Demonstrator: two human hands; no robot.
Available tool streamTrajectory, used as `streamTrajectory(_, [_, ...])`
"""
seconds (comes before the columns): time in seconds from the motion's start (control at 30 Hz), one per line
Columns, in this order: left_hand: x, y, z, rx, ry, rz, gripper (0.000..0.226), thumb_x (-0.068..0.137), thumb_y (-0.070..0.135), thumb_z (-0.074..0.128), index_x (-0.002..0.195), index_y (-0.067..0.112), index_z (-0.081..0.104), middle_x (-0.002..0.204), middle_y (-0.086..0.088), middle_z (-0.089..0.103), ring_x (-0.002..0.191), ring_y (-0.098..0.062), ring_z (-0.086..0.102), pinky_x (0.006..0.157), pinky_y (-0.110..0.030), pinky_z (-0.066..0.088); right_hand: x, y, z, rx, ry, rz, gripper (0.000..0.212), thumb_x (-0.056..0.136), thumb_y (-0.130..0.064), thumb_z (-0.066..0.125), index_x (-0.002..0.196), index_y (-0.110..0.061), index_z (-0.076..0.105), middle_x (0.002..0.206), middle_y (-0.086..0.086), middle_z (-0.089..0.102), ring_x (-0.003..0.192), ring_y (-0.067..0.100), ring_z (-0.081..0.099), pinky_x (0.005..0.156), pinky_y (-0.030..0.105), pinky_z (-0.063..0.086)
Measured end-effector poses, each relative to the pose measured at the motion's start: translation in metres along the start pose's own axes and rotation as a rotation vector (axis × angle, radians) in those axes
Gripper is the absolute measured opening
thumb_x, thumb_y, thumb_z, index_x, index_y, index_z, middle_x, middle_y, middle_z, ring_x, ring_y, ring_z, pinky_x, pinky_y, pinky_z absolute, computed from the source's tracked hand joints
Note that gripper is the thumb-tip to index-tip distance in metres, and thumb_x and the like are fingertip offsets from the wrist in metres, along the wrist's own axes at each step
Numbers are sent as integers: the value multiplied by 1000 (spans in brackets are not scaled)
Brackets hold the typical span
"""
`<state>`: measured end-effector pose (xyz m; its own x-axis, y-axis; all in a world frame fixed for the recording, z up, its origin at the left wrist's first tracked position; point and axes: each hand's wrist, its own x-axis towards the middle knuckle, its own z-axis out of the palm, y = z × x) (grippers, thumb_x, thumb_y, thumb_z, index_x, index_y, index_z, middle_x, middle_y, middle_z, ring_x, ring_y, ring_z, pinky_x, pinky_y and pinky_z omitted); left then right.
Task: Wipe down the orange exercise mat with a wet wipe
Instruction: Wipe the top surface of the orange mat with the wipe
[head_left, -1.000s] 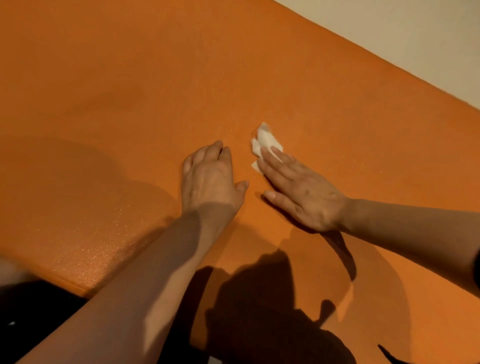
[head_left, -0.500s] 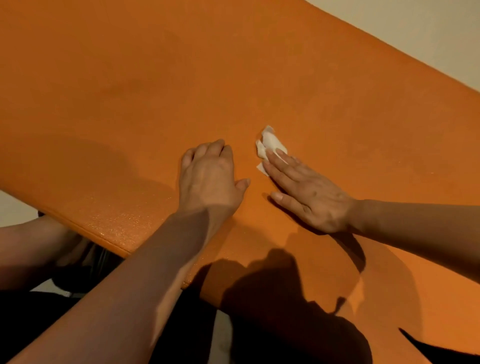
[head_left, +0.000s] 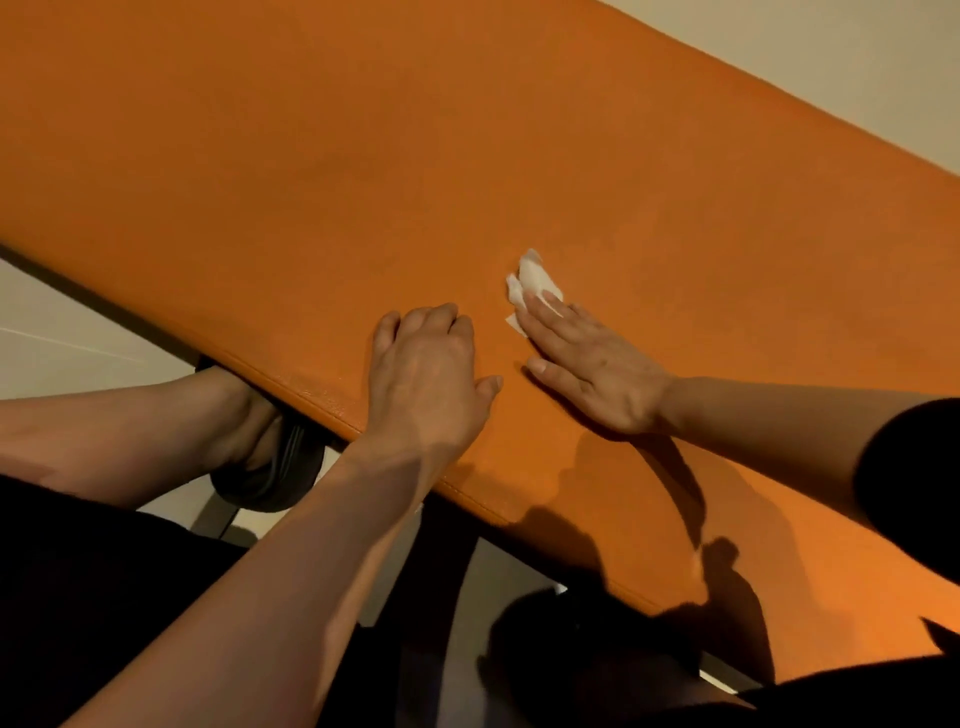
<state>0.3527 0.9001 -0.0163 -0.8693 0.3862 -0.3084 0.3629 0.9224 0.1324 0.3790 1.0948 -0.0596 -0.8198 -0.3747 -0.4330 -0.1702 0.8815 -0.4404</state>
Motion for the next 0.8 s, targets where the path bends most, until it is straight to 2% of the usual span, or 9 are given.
streamTrajectory(0.07, [-9, -1, -2, -6, 2, 1, 61, 92, 53, 51, 142, 18, 42, 153, -2, 33, 140, -20, 27, 117, -41, 12, 24, -17, -5, 13, 9, 23, 67, 100, -57, 11, 155, -20, 0, 161, -3, -13, 148, 10, -13, 117, 25, -14])
streamTrajectory(0.13, [-14, -3, -5, -1, -6, 9, 59, 91, 52, 53, 139, 19, 45, 152, -2, 35, 139, -21, 28, 118, -41, 13, 43, -21, -11, 10, 33, 130, 60, 104, -46, 14, 156, -19, 2, 162, 1, -9, 149, 13, -10, 119, 32, -10])
streamTrajectory(0.33, [-21, -16, -20, 34, -55, 30, 49, 89, 51, 57, 126, 18, 56, 141, -2, 47, 131, -23, 37, 116, -44, 15, 9, -39, 4, 150, 117, 506, 58, 105, -42, 12, 156, -14, 5, 163, 4, -7, 150, 19, -8, 119, 37, -8])
streamTrajectory(0.4, [-26, -17, -22, 54, -98, 42, 49, 89, 50, 58, 126, 19, 56, 140, -2, 47, 131, -23, 38, 116, -46, 13, 2, -67, 7, 229, 131, 536, 57, 106, -40, 12, 156, -13, 10, 163, 6, -3, 150, 20, -6, 119, 36, -8])
streamTrajectory(0.5, [-32, -24, -25, 63, -102, 64, 43, 89, 49, 56, 121, 20, 58, 133, 0, 52, 127, -23, 41, 116, -48, 15, 12, -109, 9, 311, 142, 422, 54, 106, -39, 14, 155, -16, 16, 163, 3, 1, 150, 17, -3, 119, 35, -9])
streamTrajectory(0.57, [-38, -30, -26, 72, -97, 85, 37, 90, 47, 56, 114, 19, 60, 126, 0, 56, 123, -23, 44, 116, -48, 18, 15, -116, 8, 309, 133, 376, 54, 106, -41, 14, 156, -19, 13, 163, 0, -1, 149, 14, -4, 119, 37, -10])
streamTrajectory(0.67, [-46, -34, -27, 101, -104, 110, 34, 90, 46, 56, 108, 18, 61, 123, -1, 57, 121, -23, 45, 114, -47, 21, 1, -105, 12, 253, 122, 498, 56, 106, -42, 13, 156, -19, 8, 163, 0, -4, 150, 15, -5, 119, 40, -9])
streamTrajectory(0.8, [-58, -36, -24, 76, -107, 111, 34, 93, 42, 52, 116, 18, 59, 134, -1, 51, 126, -23, 41, 115, -47, 19, -21, -128, 29, 194, 145, 686, 60, 105, -44, 11, 156, -15, 6, 163, 4, -5, 150, 21, -4, 119, 41, -6])
